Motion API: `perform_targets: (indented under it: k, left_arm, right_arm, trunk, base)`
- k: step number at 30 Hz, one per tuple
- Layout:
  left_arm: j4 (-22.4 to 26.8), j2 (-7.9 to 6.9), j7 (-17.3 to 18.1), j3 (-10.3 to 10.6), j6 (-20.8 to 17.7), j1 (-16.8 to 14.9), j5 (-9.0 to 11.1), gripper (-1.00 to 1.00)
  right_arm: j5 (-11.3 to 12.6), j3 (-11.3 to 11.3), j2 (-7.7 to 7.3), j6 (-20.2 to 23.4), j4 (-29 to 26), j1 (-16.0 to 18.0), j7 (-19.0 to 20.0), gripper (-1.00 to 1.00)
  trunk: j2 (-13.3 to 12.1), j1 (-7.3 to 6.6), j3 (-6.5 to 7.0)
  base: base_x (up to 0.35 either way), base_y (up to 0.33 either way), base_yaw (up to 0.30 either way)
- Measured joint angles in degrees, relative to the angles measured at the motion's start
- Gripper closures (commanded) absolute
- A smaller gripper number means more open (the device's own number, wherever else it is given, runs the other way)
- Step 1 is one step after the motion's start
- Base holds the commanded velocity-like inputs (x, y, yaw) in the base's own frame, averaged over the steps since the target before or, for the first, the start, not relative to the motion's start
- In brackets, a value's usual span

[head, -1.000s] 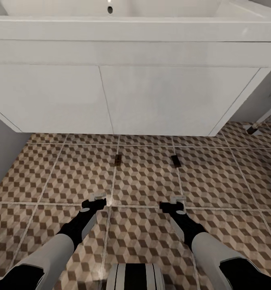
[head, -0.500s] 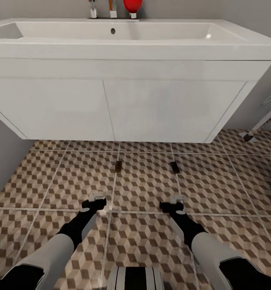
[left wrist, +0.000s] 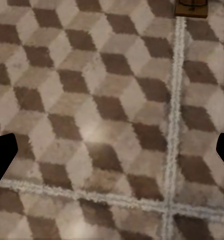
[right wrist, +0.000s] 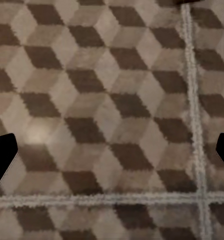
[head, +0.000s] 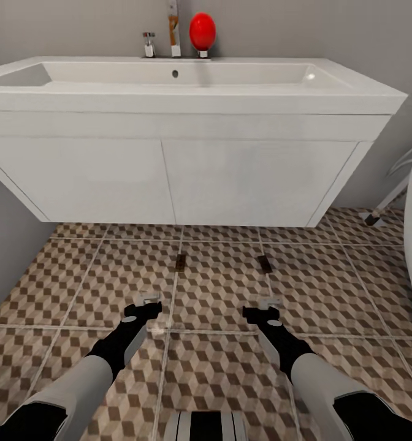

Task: Take the four mousetraps from the cabinet in the bathroom and place them on the bathroom floor. Make sure all four end up on the same floor surface, and ensure that at least two of them are either under or directly next to the same bathroom sink.

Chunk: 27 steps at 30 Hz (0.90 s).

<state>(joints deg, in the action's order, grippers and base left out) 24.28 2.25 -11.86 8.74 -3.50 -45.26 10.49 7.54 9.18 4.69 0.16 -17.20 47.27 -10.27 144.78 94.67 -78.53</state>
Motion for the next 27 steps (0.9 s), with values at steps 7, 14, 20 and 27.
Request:
perform_targets:
  k: [7, 14, 20, 27]
  left_arm:
    - [-0.03, 0.00, -0.01, 0.00, 0.00, 0.00, 0.02, -1.00]
    - [-0.04, 0.00, 0.02, 0.00, 0.00, 0.00, 0.02, -1.00]
    - [-0.05, 0.00, 0.02, -0.03, 0.00, 0.00, 0.08, -1.00]
    - [-0.05, 0.00, 0.01, -0.07, 0.01, 0.00, 0.11, -1.00]
  right_arm:
    - [0.08, 0.00, 0.00, 0.00, 0.00, 0.00, 0.00, -1.00]
    - [0.11, 0.00, 0.00, 0.00, 0.00, 0.00, -0.05, -1.00]
    - [0.18, 0.00, 0.00, 0.00, 0.00, 0.00, -0.08, -1.00]
    - [0.32, -0.09, 0.00, 0.04, 0.00, 0.00, -0.08, -1.00]
  trunk:
    - [-0.09, -0.18, 1.55]
    - [-0.19, -0.36, 3.10]
    - [-0.27, -0.52, 4.43]
    - [-0.36, -0.70, 5.99]
  base:
    - [0.000, 0.000, 0.000]
    - [0.000, 0.000, 0.000]
    - [0.000, 0.000, 0.000]
    - [0.000, 0.000, 0.000]
